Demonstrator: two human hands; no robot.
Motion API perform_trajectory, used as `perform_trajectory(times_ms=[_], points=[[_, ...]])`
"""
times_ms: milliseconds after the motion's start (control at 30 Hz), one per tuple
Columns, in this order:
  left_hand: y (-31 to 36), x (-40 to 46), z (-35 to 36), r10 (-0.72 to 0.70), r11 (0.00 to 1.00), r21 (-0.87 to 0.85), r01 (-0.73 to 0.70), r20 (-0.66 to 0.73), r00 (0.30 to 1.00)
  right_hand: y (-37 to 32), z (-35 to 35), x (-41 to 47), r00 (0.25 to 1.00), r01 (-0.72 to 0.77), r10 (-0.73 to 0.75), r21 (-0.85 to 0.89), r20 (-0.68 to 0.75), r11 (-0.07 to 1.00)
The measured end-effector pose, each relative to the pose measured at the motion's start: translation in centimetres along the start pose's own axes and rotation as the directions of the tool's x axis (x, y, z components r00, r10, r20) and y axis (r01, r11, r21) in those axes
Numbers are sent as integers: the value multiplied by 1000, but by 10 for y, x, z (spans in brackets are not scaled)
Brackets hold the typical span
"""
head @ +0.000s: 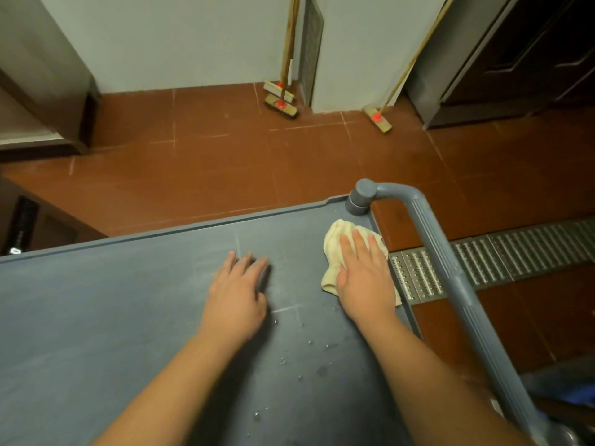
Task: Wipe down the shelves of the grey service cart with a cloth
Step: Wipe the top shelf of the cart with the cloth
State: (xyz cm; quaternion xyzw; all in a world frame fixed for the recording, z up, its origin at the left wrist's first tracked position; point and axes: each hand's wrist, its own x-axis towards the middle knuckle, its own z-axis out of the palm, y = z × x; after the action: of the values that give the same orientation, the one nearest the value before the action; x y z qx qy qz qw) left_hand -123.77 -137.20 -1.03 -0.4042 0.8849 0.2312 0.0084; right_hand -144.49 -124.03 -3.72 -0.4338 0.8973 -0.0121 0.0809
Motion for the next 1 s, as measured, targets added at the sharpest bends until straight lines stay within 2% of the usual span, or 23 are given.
perform_trajectory(times_ms=[100,200,333,367,500,600,667,800,900,1000], points=[[-2,14,6,-28,992,128,8,156,987,2,1,-1,999,32,-32,8,-16,999],[-14,14,15,51,982,170,-77,149,988,2,0,8,997,76,-76,-7,-1,997],[-22,23,17,80,980,172,-100,121,989,-10,-2,38,1000,13,-12,28,-26,1000],[-23,25,18,77,978,182,-98,121,990,-19,0,40,999,34,-33,43,-33,998],[-24,20,18,68,982,169,-89,129,989,-72,18,8,962,270,-271,29,31,962],[-28,14,17,81,983,151,-100,130,988,-76,20,4,951,304,-304,10,46,953],[-31,12,18,86,982,158,-104,120,989,-61,15,21,968,249,-249,-38,-11,968],[-33,15,18,117,982,136,-133,116,986,-30,3,59,998,-47,45,-49,-46,998],[-38,9,13,147,982,98,-162,141,979,-31,7,55,995,-88,86,-29,-39,996],[-54,-6,-1,109,985,125,-119,78,991,-33,7,52,995,-97,96,-30,-40,995]])
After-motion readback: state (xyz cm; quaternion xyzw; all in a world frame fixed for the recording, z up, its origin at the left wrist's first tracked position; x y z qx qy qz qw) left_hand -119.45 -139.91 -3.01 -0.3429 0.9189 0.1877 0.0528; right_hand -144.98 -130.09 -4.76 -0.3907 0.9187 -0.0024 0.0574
